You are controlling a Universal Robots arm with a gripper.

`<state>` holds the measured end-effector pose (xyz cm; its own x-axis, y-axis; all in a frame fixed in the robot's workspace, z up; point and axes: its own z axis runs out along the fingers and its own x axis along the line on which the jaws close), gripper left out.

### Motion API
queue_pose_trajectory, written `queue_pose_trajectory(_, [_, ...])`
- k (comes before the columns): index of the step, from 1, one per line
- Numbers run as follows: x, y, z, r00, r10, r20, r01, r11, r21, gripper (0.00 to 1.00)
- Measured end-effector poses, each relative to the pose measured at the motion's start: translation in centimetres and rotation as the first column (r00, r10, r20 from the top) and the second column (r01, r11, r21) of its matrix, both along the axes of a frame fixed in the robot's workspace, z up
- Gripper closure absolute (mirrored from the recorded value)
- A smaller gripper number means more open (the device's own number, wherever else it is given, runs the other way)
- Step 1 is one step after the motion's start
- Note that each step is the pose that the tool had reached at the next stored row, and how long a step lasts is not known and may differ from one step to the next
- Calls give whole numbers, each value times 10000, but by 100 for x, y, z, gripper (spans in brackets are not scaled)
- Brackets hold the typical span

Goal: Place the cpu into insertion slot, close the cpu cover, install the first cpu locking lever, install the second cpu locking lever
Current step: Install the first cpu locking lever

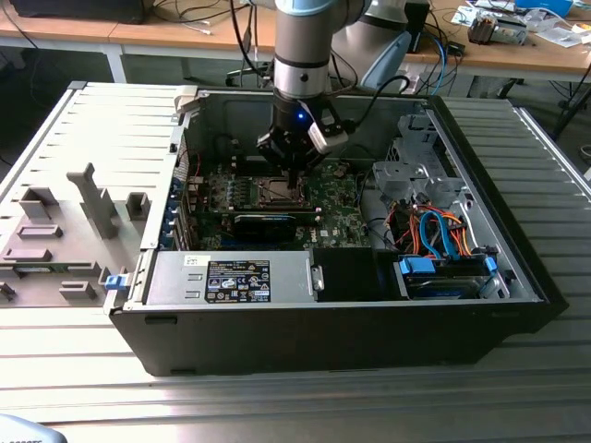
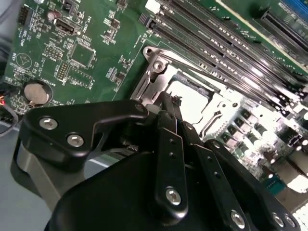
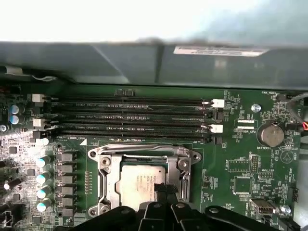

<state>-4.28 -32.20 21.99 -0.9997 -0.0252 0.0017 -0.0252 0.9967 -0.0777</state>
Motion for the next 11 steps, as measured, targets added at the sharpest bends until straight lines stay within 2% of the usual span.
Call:
queue_pose_trajectory(1, [-1, 0, 48, 10000, -11, 0, 11, 10000, -1, 89])
queue_pose_trajectory(2, [-2, 0, 129, 10000, -16, 3, 16, 10000, 1, 89])
queue_pose_trajectory(4, [-2, 0, 227, 10000, -19, 2, 19, 10000, -1, 89])
queue_pose_trajectory(11, [-2, 0, 232, 10000, -19, 3, 19, 10000, 0, 89])
